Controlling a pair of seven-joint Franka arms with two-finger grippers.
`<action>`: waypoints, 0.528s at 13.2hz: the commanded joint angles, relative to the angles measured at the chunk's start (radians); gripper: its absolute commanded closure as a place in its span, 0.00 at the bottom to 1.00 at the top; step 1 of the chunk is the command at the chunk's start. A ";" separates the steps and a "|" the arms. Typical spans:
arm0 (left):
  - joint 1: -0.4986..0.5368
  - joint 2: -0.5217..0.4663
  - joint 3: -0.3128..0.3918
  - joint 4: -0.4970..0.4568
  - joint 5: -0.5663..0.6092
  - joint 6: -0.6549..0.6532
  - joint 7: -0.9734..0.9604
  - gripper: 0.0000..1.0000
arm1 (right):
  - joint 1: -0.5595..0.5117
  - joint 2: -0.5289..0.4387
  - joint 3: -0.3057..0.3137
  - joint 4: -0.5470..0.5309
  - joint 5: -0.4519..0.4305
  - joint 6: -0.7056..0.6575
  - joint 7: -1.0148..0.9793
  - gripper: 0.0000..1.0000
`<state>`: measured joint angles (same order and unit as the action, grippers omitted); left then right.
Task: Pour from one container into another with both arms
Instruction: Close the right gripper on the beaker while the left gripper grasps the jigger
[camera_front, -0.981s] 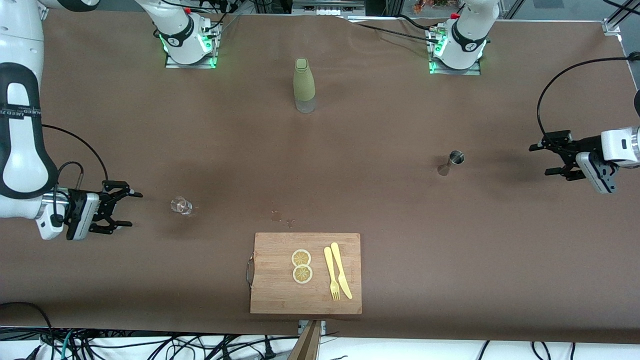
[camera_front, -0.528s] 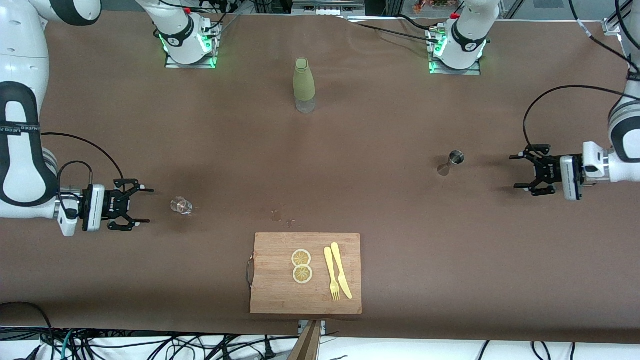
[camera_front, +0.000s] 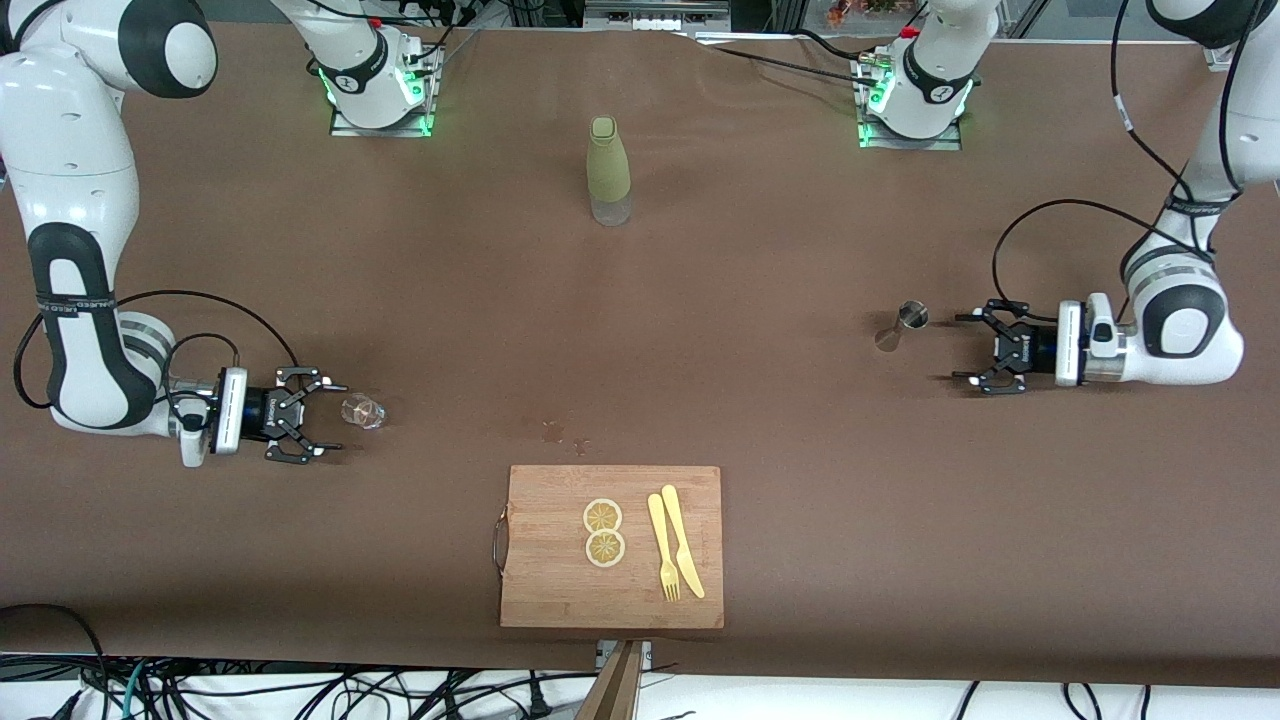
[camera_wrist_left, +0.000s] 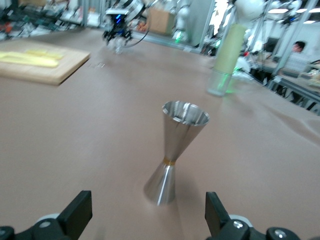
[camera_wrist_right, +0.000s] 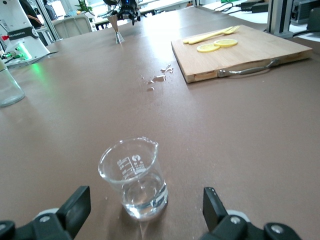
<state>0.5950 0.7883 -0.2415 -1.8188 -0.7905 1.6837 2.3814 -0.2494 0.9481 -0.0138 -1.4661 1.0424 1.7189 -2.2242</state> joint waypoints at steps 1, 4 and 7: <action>-0.053 0.066 0.004 0.029 -0.059 -0.041 0.119 0.00 | -0.013 0.014 0.012 0.007 0.037 -0.054 -0.037 0.00; -0.089 0.088 0.004 0.026 -0.072 -0.041 0.194 0.00 | -0.010 0.027 0.015 0.007 0.064 -0.087 -0.071 0.00; -0.107 0.088 0.004 0.030 -0.072 -0.041 0.237 0.00 | -0.011 0.044 0.015 0.007 0.064 -0.119 -0.107 0.00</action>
<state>0.4963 0.8668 -0.2461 -1.8124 -0.8404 1.6677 2.5521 -0.2482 0.9714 -0.0076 -1.4662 1.0852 1.6283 -2.2979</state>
